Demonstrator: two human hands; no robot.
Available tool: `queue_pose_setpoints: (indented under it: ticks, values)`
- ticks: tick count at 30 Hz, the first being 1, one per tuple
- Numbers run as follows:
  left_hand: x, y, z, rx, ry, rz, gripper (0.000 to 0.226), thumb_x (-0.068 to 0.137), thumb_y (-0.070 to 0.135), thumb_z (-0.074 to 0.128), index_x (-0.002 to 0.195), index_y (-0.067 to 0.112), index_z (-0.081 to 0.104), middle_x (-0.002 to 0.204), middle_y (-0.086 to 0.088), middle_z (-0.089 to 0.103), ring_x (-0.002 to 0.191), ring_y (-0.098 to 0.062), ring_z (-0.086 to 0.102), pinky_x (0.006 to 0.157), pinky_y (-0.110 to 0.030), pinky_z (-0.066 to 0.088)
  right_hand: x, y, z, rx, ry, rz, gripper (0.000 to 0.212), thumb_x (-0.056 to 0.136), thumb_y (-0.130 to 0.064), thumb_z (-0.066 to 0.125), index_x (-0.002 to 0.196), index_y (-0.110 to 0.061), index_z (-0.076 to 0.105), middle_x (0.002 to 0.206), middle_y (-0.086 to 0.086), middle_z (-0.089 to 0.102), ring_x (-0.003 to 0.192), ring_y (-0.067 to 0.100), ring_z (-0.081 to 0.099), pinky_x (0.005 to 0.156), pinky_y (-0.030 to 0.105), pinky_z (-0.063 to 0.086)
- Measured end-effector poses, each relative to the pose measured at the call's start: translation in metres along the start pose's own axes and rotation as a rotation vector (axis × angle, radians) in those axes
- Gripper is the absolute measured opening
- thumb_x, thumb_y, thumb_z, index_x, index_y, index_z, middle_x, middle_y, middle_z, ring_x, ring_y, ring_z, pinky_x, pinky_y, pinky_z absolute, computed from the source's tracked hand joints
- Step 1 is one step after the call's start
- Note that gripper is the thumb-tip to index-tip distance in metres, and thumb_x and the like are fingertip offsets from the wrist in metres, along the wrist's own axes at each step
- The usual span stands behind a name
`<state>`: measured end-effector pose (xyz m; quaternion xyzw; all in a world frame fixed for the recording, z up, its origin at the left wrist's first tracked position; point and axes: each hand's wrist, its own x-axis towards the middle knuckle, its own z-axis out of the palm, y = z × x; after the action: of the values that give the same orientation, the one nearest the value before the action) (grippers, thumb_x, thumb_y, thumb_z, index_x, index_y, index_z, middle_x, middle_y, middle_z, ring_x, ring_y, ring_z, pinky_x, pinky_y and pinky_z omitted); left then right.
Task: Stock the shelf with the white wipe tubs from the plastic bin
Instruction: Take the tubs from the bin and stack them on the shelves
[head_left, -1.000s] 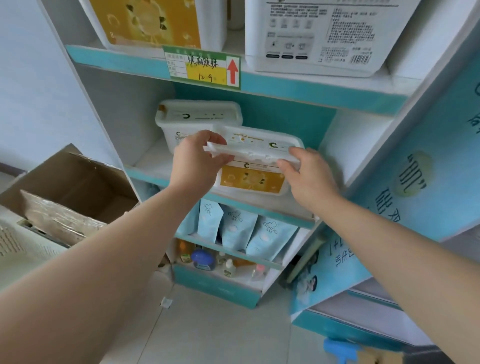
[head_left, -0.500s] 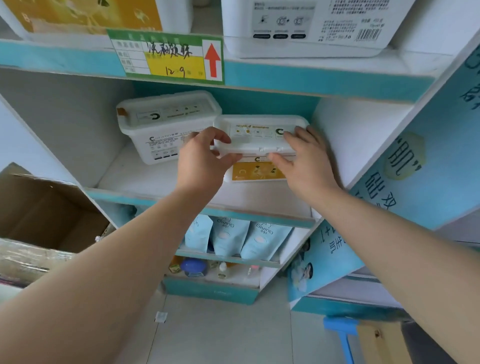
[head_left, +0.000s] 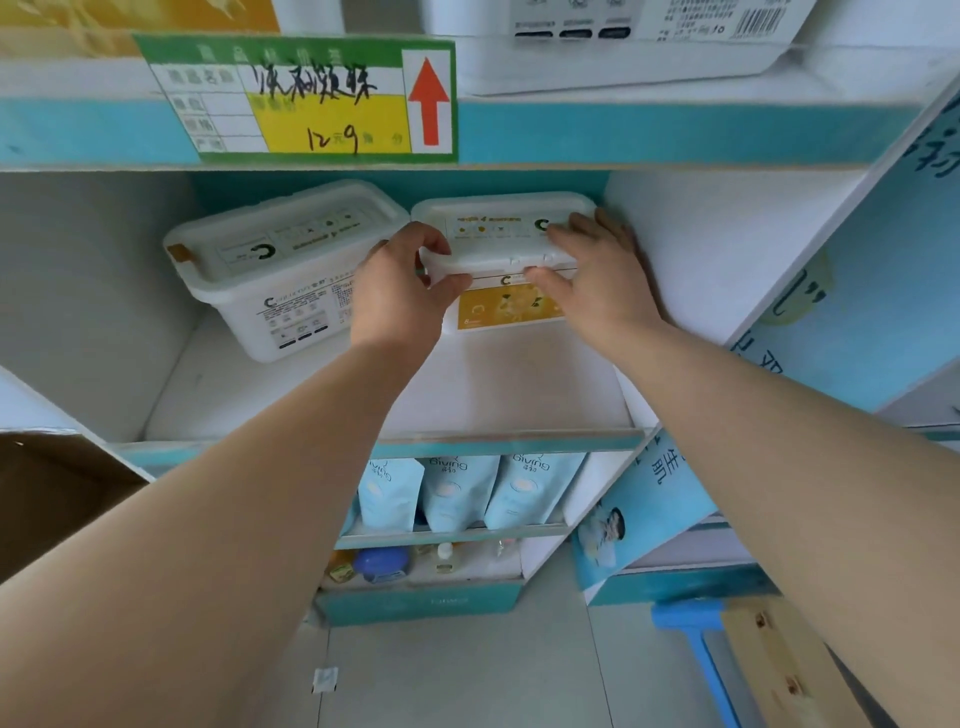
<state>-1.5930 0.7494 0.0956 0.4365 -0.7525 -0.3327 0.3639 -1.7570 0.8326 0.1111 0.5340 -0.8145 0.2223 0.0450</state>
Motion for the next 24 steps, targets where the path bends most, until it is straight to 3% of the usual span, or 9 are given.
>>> queue_pose_setpoints:
  ticks: [5, 8, 11, 15, 19, 24]
  values:
    - [0.000, 0.004, -0.002, 0.039, -0.049, 0.000, 0.025, 0.083, 0.025, 0.071, 0.104, 0.022, 0.058, 0.105, -0.005, 0.063, 0.089, -0.023, 0.063, 0.074, -0.035, 0.054, 0.006, 0.000, -0.002, -0.091, -0.062, 0.010, 0.053, 0.092, -0.036, 0.054, 0.139, -0.014, 0.044, 0.144, 0.013, 0.042, 0.140, 0.030, 0.023, 0.113, 0.032, 0.015]
    - [-0.013, 0.014, -0.014, 0.125, -0.101, 0.011, 0.040, 0.087, 0.028, 0.066, 0.125, 0.022, 0.055, 0.114, -0.007, 0.060, 0.100, -0.025, 0.059, 0.079, -0.032, 0.048, -0.012, -0.008, -0.012, -0.091, -0.051, 0.041, 0.057, 0.093, -0.035, 0.052, 0.144, -0.013, 0.036, 0.149, 0.013, 0.036, 0.142, 0.030, 0.021, 0.114, 0.035, 0.017]
    - [-0.044, 0.030, -0.034, 0.335, -0.144, 0.104, 0.053, 0.090, 0.031, 0.061, 0.139, 0.020, 0.044, 0.129, -0.009, 0.054, 0.114, -0.028, 0.054, 0.086, -0.036, 0.046, -0.056, -0.023, -0.037, -0.001, -0.046, 0.025, 0.054, 0.095, -0.032, 0.051, 0.143, -0.012, 0.037, 0.152, 0.009, 0.034, 0.142, 0.023, 0.026, 0.110, 0.026, 0.017]
    - [-0.103, 0.055, -0.046, 0.545, -0.230, 0.291, 0.045, 0.089, 0.032, 0.061, 0.131, 0.017, 0.055, 0.128, -0.006, 0.059, 0.117, -0.033, 0.051, 0.091, -0.041, 0.045, -0.133, -0.026, -0.076, 0.134, -0.125, -0.003, 0.049, 0.094, -0.026, 0.056, 0.139, -0.010, 0.045, 0.149, 0.006, 0.038, 0.139, 0.018, 0.033, 0.110, 0.019, 0.017]
    - [-0.153, 0.081, -0.023, 0.580, -0.312, 0.482, 0.036, 0.080, 0.023, 0.074, 0.113, 0.009, 0.067, 0.107, -0.011, 0.070, 0.096, -0.037, 0.064, 0.081, -0.043, 0.051, -0.202, 0.016, -0.117, 0.065, -0.161, 0.078, 0.047, 0.093, -0.027, 0.058, 0.136, -0.010, 0.049, 0.142, 0.006, 0.048, 0.133, 0.021, 0.041, 0.105, 0.018, 0.025]
    - [-0.205, 0.140, 0.046, 0.550, -0.494, 0.569, 0.037, 0.080, 0.037, 0.051, 0.100, 0.011, 0.070, 0.095, -0.009, 0.071, 0.084, -0.034, 0.065, 0.073, -0.041, 0.054, -0.276, 0.101, -0.168, 0.002, -0.171, 0.276, 0.038, 0.089, -0.020, 0.063, 0.124, -0.005, 0.059, 0.127, 0.012, 0.060, 0.116, 0.030, 0.054, 0.096, 0.038, 0.044]
